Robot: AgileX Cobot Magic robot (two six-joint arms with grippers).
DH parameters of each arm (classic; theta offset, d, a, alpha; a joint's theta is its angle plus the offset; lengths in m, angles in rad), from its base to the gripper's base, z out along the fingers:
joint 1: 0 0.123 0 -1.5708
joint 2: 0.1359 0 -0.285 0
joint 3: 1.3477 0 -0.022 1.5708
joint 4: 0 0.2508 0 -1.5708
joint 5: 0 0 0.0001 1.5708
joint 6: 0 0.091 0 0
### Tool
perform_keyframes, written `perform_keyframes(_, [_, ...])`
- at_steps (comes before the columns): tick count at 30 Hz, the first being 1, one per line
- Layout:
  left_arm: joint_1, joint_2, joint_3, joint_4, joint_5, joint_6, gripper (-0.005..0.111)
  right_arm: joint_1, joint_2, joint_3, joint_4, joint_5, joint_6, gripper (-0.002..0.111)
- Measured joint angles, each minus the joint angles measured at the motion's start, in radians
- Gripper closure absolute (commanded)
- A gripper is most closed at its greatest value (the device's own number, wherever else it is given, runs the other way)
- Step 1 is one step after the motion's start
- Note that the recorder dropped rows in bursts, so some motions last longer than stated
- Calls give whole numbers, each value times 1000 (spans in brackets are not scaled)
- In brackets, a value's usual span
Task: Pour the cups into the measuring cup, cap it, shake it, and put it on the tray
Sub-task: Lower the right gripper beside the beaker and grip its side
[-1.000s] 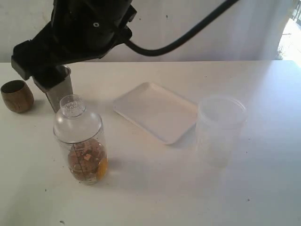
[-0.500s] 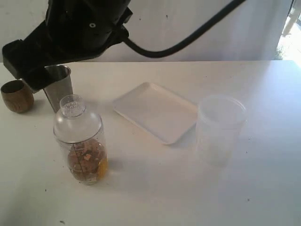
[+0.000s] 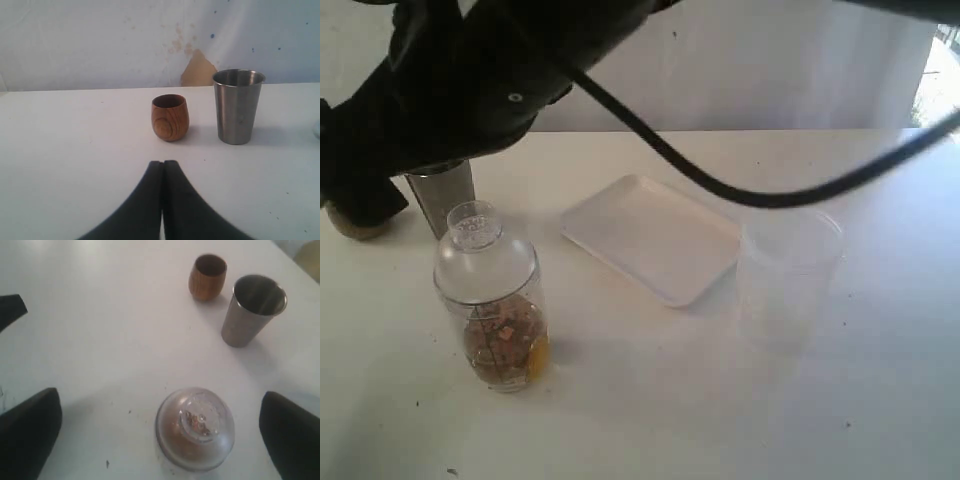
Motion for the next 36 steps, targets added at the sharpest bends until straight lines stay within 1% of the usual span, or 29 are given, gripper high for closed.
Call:
perform_keyframes(8, [0, 0, 0, 0, 0, 0, 107, 5, -141, 374, 0, -378, 2, 3])
perform_keyframes(11, [0, 0, 0, 0, 0, 0, 107, 5, -150, 495, 0, -507, 14, 3])
perform_keyframes(15, [0, 0, 0, 0, 0, 0, 107, 5, -150, 662, 0, -731, 20, 3])
perform_keyframes(21, [0, 0, 0, 0, 0, 0, 107, 5, -152, 848, 18, -1015, 20, 3])
perform_keyframes(27, [0, 0, 0, 0, 0, 0, 107, 5, -107, 971, 90, -1223, 2, 3])
perform_keyframes(36, [0, 0, 0, 0, 0, 0, 107, 5, 90, 990, 117, -1449, -2, 3])
